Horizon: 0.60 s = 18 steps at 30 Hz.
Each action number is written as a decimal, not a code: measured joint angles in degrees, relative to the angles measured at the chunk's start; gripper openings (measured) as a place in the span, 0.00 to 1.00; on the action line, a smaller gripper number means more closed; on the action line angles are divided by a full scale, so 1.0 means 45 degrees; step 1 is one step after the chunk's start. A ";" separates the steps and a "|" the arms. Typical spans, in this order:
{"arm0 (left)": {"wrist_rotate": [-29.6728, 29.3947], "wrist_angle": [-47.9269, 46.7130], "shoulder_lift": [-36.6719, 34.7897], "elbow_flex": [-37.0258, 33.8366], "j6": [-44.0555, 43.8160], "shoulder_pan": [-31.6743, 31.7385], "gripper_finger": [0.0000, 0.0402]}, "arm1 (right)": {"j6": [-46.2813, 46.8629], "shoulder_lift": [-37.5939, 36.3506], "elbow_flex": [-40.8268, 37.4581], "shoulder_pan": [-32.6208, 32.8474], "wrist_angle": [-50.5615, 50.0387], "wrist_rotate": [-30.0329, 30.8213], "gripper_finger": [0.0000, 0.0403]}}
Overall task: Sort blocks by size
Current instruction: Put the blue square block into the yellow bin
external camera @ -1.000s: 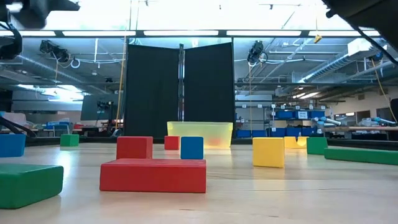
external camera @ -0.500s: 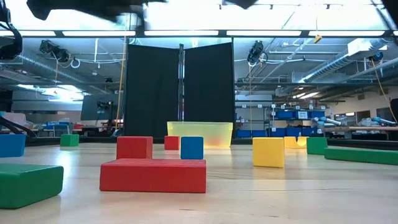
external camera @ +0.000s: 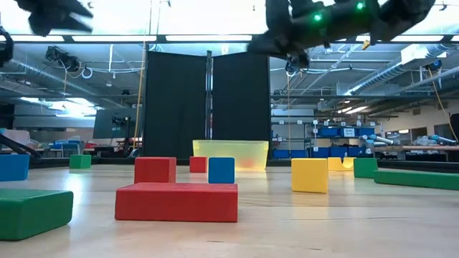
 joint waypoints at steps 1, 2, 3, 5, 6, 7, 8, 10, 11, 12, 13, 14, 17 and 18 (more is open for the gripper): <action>0.0579 -0.0616 -0.0054 0.0000 -0.1108 0.0335 0.55 | 0.0805 -0.0412 -0.0193 -0.0308 -0.0360 0.0002 0.04; 0.1319 -0.1070 -0.0085 0.0000 -0.2078 0.0643 0.55 | 0.1541 -0.0803 -0.0301 -0.0580 -0.0875 -0.0010 0.05; 0.2066 -0.1295 -0.0090 0.0000 -0.2691 0.0918 0.55 | 0.2210 -0.1131 -0.0323 -0.0809 -0.1682 -0.0103 0.05; 0.3605 -0.1056 -0.0069 0.0000 -0.3002 0.1383 0.55 | 0.3241 -0.1677 -0.0231 -0.1177 -0.3309 -0.0665 0.04; 0.4347 -0.0687 -0.0061 0.0000 -0.2929 0.1566 0.55 | 0.3619 -0.1913 -0.0088 -0.1336 -0.4084 -0.0948 0.03; 0.4963 -0.0156 -0.0052 0.0000 -0.2696 0.1728 0.55 | 0.3900 -0.2152 0.0111 -0.1485 -0.4685 -0.1208 0.02; 0.5445 0.0496 0.0003 0.0000 -0.2341 0.1880 0.55 | 0.4099 -0.2414 0.0317 -0.1645 -0.5235 -0.1444 0.02; 0.6161 0.1738 0.0237 0.0005 -0.1608 0.2266 0.55 | 0.4247 -0.2869 0.0759 -0.1956 -0.6151 -0.1627 0.02; 0.6512 0.2256 0.0423 0.0005 -0.1284 0.2495 0.55 | 0.4259 -0.3070 0.0957 -0.2136 -0.6533 -0.1711 0.03; 0.6976 0.2704 0.0633 0.0005 -0.0931 0.2745 0.55 | 0.4244 -0.3268 0.1147 -0.2309 -0.7017 -0.1754 0.04; 0.7520 0.3249 0.0859 0.0005 -0.0394 0.3033 0.55 | 0.4223 -0.3473 0.1340 -0.2496 -0.7481 -0.1817 0.04; 0.8101 0.3830 0.1164 0.0005 0.0187 0.3317 0.55 | 0.4208 -0.3665 0.1543 -0.2697 -0.7853 -0.1913 0.05; 1.0348 0.5137 0.2626 0.0010 0.2046 0.4261 0.55 | 0.4028 -0.4293 0.1978 -0.3310 -0.8688 -0.2671 0.04; 1.0979 0.5275 0.3212 0.0010 0.2561 0.4532 0.55 | 0.3790 -0.4475 0.2077 -0.3510 -0.8860 -0.3065 0.03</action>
